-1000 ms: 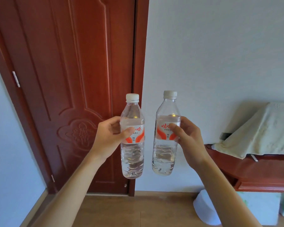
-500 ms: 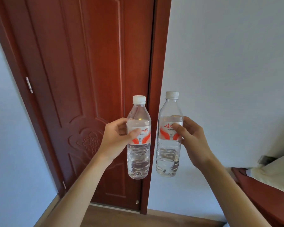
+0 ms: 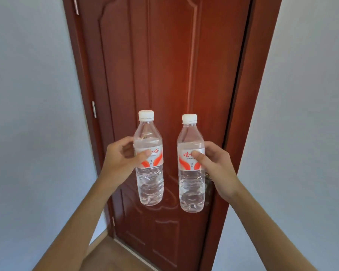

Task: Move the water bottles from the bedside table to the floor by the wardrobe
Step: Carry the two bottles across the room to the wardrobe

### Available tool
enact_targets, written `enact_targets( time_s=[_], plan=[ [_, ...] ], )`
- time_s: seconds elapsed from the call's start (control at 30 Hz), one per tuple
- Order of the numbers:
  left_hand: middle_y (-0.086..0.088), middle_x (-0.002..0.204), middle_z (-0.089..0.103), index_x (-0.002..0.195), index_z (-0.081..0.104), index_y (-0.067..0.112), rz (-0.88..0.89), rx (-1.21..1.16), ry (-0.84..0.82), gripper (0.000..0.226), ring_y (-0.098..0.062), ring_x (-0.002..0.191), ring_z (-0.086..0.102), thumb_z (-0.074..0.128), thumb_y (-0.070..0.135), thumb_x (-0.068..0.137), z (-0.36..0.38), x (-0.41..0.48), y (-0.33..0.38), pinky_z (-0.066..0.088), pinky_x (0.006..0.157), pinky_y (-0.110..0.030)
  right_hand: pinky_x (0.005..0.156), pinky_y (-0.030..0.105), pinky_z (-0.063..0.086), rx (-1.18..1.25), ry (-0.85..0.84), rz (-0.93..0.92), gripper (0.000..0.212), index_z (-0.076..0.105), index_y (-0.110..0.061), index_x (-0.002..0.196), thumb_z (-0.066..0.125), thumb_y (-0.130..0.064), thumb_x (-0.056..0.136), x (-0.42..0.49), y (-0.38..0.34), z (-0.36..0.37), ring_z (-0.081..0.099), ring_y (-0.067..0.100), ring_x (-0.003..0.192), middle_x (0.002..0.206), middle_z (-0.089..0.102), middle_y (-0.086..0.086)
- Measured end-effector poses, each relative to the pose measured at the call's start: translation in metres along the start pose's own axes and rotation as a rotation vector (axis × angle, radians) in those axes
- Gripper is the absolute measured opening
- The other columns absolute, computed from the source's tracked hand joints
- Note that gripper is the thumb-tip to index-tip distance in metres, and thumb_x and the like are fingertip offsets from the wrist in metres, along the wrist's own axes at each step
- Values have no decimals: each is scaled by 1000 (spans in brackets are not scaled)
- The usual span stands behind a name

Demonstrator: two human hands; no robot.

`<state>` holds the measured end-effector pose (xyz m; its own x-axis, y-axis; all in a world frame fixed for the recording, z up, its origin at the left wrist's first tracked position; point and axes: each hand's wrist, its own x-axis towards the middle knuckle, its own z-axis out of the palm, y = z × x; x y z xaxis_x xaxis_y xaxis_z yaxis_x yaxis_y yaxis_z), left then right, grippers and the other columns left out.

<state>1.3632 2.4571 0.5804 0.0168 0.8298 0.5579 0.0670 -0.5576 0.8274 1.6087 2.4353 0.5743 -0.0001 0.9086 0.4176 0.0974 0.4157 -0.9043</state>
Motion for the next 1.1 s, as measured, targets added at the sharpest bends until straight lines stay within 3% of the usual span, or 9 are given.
enact_targets(
  time_s=[0.17,0.23,0.33,0.43,0.63,0.77,0.93,1.1],
  plan=[
    [24,81,73,95,67,23,-57,167,161,28,1,81,70,76,4,77,-41,7,-10,52,63,-10,91,37,58,138,-159,3,42,68,-11,109,72,-35,76,47,24,48,72,20,101,104,75,4],
    [19,88,73,98,67,23,-80,227,243,27,-4,83,71,77,11,76,-62,8,-16,54,65,-13,89,36,57,180,-230,7,43,68,-10,109,73,-35,75,64,34,73,72,22,101,104,75,5],
    [9,97,72,103,68,19,-106,327,361,28,-11,86,71,77,13,77,-95,5,-23,56,69,-15,84,34,57,253,-318,28,41,68,-10,108,73,-33,74,87,47,114,72,22,99,103,76,5],
    [15,91,73,98,69,23,-123,382,425,24,-9,84,71,77,12,78,-128,2,-29,56,67,-15,78,32,57,311,-409,40,42,68,-9,107,73,-32,72,105,57,159,73,23,95,103,76,8],
    [7,92,74,92,69,25,-144,482,587,27,-12,83,70,80,7,75,-189,4,-32,55,68,-15,86,47,56,380,-580,32,40,68,-9,109,77,-27,75,139,65,248,72,28,89,102,76,10],
    [9,87,74,91,69,24,-155,535,661,27,-10,81,70,81,7,74,-225,3,-28,54,67,-15,83,46,54,390,-657,4,26,70,-19,106,79,-19,82,162,66,301,72,26,85,101,76,9],
    [2,89,74,91,70,20,-175,611,759,26,-10,79,70,81,6,73,-258,-8,-22,53,67,-15,93,51,55,484,-755,15,35,73,-30,98,78,-42,65,172,60,362,70,31,100,102,76,5],
    [0,94,74,97,70,14,-228,718,884,27,-16,83,71,81,8,73,-287,-25,-21,55,69,-17,96,51,55,529,-908,20,42,70,-23,103,77,-44,67,174,61,422,69,27,103,105,74,4]
  ],
)
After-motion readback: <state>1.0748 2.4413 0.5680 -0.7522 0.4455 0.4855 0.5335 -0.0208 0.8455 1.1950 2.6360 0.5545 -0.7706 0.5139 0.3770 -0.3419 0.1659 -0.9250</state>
